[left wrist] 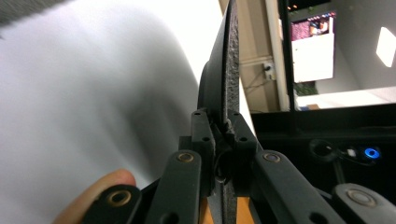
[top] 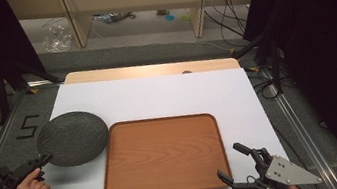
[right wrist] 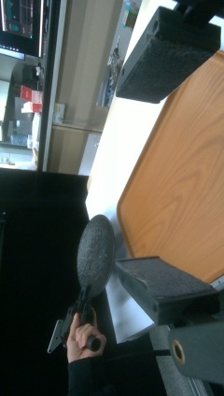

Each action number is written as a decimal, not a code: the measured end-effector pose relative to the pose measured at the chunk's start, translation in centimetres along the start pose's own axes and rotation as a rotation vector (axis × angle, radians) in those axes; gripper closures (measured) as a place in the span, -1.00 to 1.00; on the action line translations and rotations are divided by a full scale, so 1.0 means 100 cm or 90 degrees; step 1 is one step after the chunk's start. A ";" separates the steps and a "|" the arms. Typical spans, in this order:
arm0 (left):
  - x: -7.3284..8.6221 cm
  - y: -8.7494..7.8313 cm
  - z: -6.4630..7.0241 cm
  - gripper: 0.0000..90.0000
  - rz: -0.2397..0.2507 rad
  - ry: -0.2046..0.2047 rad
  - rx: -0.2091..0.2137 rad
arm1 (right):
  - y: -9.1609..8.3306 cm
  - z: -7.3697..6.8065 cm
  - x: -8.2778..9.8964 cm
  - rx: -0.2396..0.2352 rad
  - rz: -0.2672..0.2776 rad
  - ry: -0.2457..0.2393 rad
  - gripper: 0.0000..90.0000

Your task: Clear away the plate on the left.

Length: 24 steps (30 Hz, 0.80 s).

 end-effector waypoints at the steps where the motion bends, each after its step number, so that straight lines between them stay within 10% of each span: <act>1: 0.001 0.001 0.001 0.86 -0.004 0.005 0.003 | 0.000 0.000 0.000 0.000 0.000 0.000 -0.65; 24: 0.082 0.055 0.042 0.85 -0.175 0.075 0.056 | -0.002 0.002 0.001 0.005 -0.004 0.001 -0.65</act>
Point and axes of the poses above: each handheld gripper's, and its own axes: y roughly forward along the jaws, x roughly out of its underside, z roughly to its right, the point moved 5 cm from there along y, roughly forward along the jaws, and after that the axes turned 11 degrees about -z, right-handed, at the moved point
